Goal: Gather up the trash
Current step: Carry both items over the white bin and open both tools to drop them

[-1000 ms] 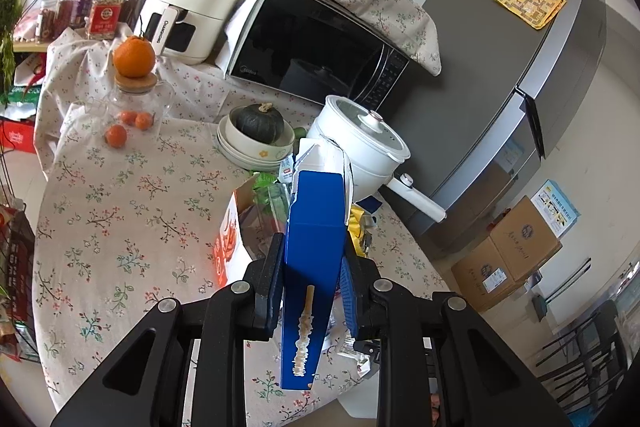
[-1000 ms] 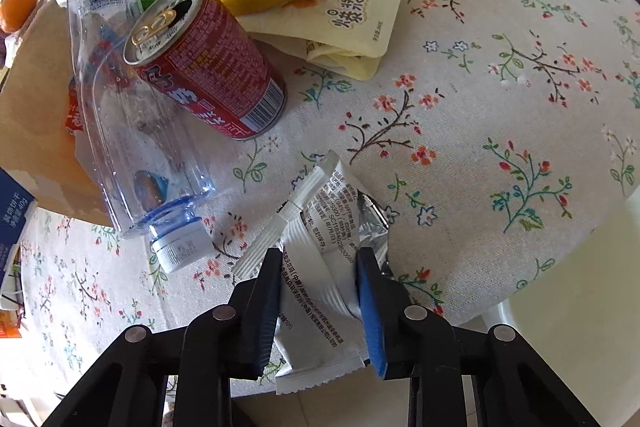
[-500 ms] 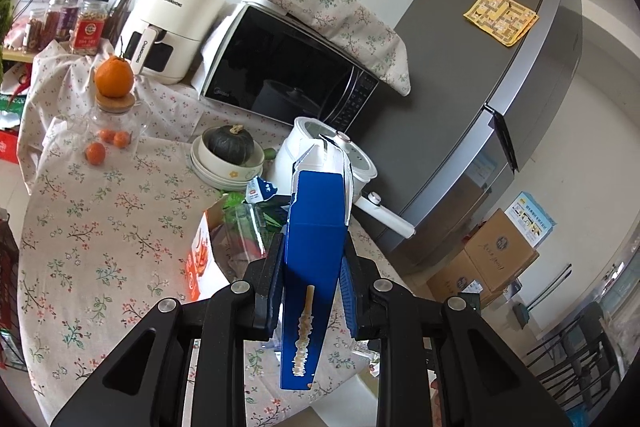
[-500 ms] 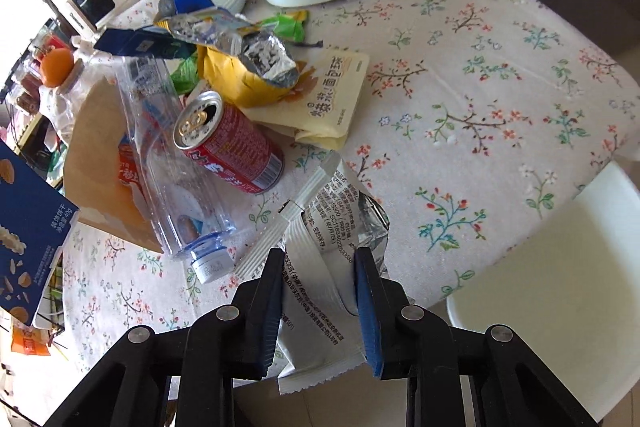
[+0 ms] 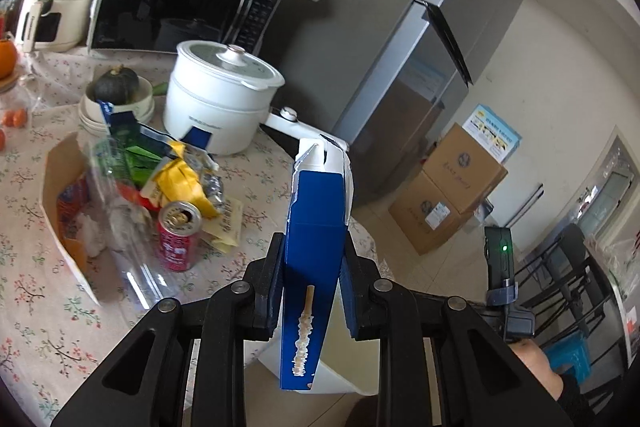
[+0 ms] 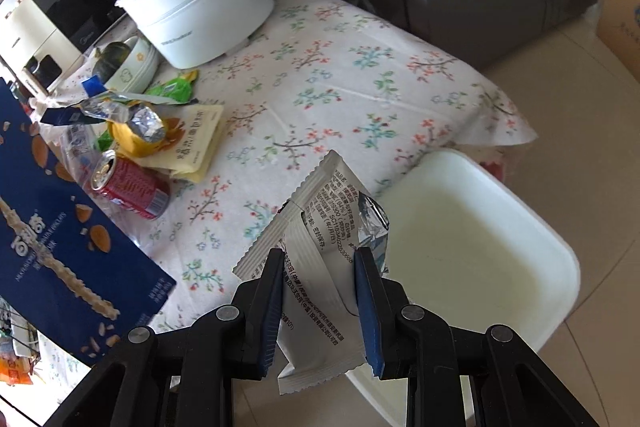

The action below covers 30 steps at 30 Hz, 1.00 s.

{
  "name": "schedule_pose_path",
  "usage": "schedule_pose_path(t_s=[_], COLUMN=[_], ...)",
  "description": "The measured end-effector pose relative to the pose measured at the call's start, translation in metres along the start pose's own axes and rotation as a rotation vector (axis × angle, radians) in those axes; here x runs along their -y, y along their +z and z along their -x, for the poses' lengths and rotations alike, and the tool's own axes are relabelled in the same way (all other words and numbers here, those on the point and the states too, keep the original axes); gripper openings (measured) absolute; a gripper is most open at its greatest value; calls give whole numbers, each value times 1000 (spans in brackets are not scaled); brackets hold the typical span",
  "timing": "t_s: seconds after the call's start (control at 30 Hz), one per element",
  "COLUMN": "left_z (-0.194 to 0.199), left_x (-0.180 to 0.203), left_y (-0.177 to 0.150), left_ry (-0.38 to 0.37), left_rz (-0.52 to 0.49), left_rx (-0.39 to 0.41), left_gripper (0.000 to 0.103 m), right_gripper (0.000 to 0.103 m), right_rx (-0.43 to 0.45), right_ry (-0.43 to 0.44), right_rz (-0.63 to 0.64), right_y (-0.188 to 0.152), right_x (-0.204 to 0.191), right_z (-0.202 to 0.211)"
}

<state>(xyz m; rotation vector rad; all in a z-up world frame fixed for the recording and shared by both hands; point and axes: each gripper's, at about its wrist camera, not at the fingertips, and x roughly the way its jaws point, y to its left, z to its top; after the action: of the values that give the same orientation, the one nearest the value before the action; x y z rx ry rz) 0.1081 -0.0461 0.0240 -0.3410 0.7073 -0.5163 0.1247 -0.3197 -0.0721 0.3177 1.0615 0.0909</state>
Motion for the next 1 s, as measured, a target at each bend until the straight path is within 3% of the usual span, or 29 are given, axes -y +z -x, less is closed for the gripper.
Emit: schedule_pose_path(t_s=[0.2, 0.5, 0.8, 0.83, 0.9, 1.0], left_z=[-59, -136, -175, -177, -178, -174], left_x=[45, 72, 80, 79, 78, 76], left_y=[-27, -63, -83, -84, -85, -83], left_ry=[-37, -64, -8, 4, 36, 95], left_rz=[-69, -123, -198, -204, -209, -223], left_rx=[-84, -169, -192, -201, -206, -190], left_gripper=[26, 27, 30, 32, 56, 74], right_gripper=[31, 31, 32, 32, 32, 32], right_rx=[-13, -43, -48, -47, -47, -47], right_ry=[-47, -97, -117, -116, -115, -116], right_rz=[-42, -118, -145, -148, -151, -151], right_y=[-13, -27, -34, -34, -34, -34], right_x=[44, 92, 110, 111, 112, 112], right_z=[9, 12, 18, 18, 19, 19])
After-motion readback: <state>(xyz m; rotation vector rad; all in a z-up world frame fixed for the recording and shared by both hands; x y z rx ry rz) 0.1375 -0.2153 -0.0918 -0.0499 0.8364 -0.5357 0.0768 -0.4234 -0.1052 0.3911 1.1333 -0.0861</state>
